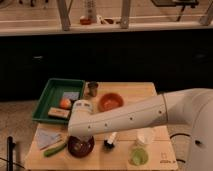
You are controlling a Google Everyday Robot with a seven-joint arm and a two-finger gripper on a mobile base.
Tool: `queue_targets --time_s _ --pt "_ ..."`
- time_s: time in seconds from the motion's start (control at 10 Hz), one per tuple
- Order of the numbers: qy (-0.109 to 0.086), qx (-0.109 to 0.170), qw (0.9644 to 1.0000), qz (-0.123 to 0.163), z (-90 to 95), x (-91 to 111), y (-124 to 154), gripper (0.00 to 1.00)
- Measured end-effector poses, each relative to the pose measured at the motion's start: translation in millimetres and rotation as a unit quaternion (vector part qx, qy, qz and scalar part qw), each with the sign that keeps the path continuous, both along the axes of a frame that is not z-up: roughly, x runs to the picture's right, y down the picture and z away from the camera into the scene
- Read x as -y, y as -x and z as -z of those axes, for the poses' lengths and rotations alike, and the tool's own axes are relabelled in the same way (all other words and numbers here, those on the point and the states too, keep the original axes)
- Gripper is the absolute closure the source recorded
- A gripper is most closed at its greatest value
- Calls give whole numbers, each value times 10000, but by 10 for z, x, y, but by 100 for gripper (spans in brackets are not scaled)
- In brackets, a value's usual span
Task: Place fork in purple bowl
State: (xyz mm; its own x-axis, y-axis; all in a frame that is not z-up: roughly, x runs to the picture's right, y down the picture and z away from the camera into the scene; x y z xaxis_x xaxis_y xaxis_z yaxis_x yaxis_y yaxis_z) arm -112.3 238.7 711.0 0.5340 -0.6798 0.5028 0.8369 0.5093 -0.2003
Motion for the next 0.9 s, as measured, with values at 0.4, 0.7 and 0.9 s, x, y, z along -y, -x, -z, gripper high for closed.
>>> queue_targets --time_s 0.4,0.7,0.9 --pt "15 44 9997 238 152 7 111 20" --pt "38 50 9994 335 230 7 150 20" --pt "87 40 9993 351 244 -1 139 20"
